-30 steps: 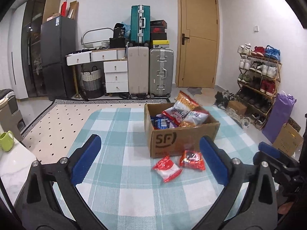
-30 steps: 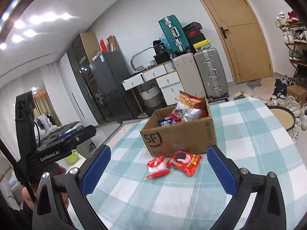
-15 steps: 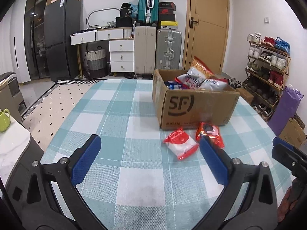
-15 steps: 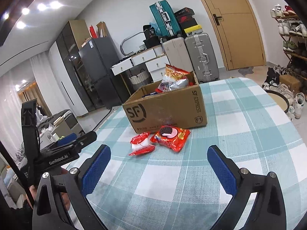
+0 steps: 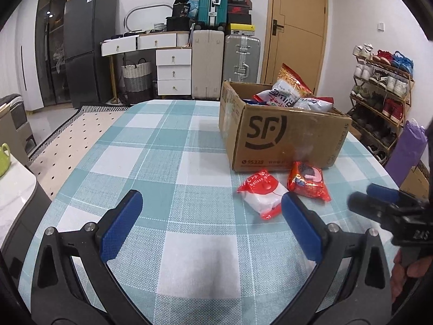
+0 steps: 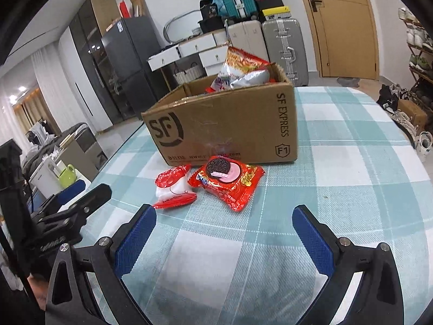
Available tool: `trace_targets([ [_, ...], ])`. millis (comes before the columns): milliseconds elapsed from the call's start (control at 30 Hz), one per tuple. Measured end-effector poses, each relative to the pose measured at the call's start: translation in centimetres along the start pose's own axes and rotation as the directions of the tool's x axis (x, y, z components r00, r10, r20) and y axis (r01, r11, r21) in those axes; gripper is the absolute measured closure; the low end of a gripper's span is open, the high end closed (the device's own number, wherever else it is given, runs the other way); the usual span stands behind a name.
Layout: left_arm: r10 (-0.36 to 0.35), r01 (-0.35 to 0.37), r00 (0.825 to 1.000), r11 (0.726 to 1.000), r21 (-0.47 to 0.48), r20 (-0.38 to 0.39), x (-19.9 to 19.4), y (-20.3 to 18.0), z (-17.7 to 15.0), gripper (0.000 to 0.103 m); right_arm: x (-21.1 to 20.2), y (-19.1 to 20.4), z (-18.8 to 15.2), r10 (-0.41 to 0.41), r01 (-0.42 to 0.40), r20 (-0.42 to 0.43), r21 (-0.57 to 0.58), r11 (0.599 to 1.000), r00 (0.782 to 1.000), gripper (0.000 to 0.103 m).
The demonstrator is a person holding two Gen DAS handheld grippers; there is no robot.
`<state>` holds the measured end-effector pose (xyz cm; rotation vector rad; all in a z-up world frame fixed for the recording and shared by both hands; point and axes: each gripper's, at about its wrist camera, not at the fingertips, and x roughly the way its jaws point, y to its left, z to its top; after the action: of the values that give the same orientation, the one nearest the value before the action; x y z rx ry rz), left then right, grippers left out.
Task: Organize snacks
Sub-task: 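Close the right gripper on the red biscuit pack and lift it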
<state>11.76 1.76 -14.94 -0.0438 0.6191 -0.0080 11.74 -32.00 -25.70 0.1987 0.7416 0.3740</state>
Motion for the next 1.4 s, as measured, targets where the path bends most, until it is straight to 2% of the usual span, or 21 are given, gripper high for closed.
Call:
trace_targets([
  [300, -0.035, 0.033, 0.999, 0.998, -0.047, -0.039, 0.8, 1.0, -0.2, 0.001, 5.2, -0.2, 3.4, -0.01, 0.008, -0.071, -0.018, 1.0, 0.997, 0.001],
  [433, -0.033, 0.032, 0.999, 0.999, -0.038, -0.031, 0.8, 0.9, -0.2, 0.001, 8.3, -0.5, 4.9, 0.004, -0.001, -0.137, 0.025, 1.0, 0.991, 0.002],
  [500, -0.032, 0.031, 0.999, 0.999, -0.028, -0.026, 0.7, 0.8, -0.2, 0.001, 9.5, -0.9, 5.3, -0.015, 0.022, -0.161, 0.045, 0.999, 0.987, 0.006],
  [567, -0.035, 0.034, 0.999, 0.999, -0.024, -0.023, 0.6, 0.8, -0.2, 0.001, 10.5, -1.0, 5.5, -0.027, 0.037, -0.191, 0.051, 0.998, 0.981, 0.019],
  [700, -0.04, 0.039, 0.999, 0.999, -0.028, -0.03, 0.7, 0.8, -0.2, 0.001, 11.1, -0.4, 5.8, -0.066, 0.07, -0.193, 0.016, 0.997, 0.979, 0.022],
  [767, -0.038, 0.037, 0.999, 0.999, -0.029, -0.029, 0.6, 0.9, -0.2, 0.001, 11.2, -0.3, 6.0, -0.063, 0.066, -0.191, 0.009, 0.998, 0.979, 0.029],
  [833, -0.035, 0.034, 0.999, 0.999, -0.026, -0.026, 0.5, 0.9, -0.3, 0.001, 11.2, 0.0, 6.1, -0.074, 0.073, -0.192, -0.016, 0.997, 0.978, 0.044],
  [967, -0.03, 0.029, 0.999, 0.999, -0.024, -0.022, 0.5, 0.9, -0.3, 0.001, 11.1, 0.0, 6.1, -0.057, 0.056, -0.185, -0.011, 0.998, 0.981, 0.051],
  [1067, -0.027, 0.027, 0.999, 0.999, -0.025, -0.019, 0.5, 0.9, -0.3, 0.001, 10.8, -0.6, 6.0, -0.019, 0.023, -0.178, 0.018, 1.0, 0.984, 0.055],
  [1200, -0.015, 0.015, 1.0, 1.0, -0.014, -0.012, 0.4, 0.7, -0.4, 0.001, 9.5, -1.1, 5.7, -0.003, 0.009, -0.154, 0.035, 0.999, 0.988, 0.055],
  [1400, -0.016, 0.016, 1.0, 1.0, -0.015, -0.013, 0.4, 0.8, -0.4, 0.001, 6.9, -2.4, 4.6, 0.066, -0.052, -0.106, 0.127, 0.99, 0.992, 0.055],
])
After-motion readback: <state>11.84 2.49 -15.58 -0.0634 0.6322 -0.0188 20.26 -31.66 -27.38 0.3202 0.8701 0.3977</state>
